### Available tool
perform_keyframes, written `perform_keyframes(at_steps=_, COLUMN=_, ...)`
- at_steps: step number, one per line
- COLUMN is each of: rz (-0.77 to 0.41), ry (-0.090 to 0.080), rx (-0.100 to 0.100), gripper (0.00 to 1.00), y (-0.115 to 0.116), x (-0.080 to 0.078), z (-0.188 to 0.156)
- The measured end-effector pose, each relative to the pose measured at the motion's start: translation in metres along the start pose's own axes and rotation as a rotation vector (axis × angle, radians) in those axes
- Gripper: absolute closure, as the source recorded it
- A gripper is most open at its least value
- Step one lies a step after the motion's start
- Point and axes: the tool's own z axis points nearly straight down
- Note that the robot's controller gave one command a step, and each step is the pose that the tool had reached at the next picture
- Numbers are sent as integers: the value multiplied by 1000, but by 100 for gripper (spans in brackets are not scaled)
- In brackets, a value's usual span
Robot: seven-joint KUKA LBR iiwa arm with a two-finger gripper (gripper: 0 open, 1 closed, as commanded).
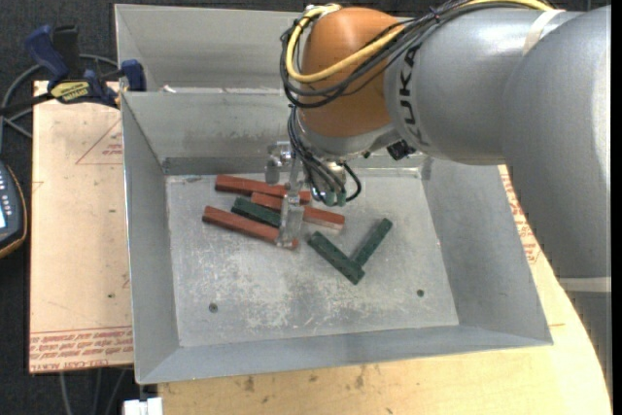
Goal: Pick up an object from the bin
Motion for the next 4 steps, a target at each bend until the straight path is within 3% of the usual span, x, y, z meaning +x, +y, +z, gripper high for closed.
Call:
perform_keyframes(at_steps=1, rz=49, ry=-11, rx=-3, gripper=0, y=13, x=-4, z=80)
perform_keyframes(at_steps=2, rz=51, ry=-12, rx=-3, gripper=100, y=13, x=-6, z=75)
perform_keyframes(at_steps=3, rz=-450, ry=-13, rx=2, gripper=100, y=-63, x=-41, z=73)
perform_keyframes(at_steps=4, rz=-336, ry=-17, rx=2, gripper=100, y=-80, x=-23, z=-30)
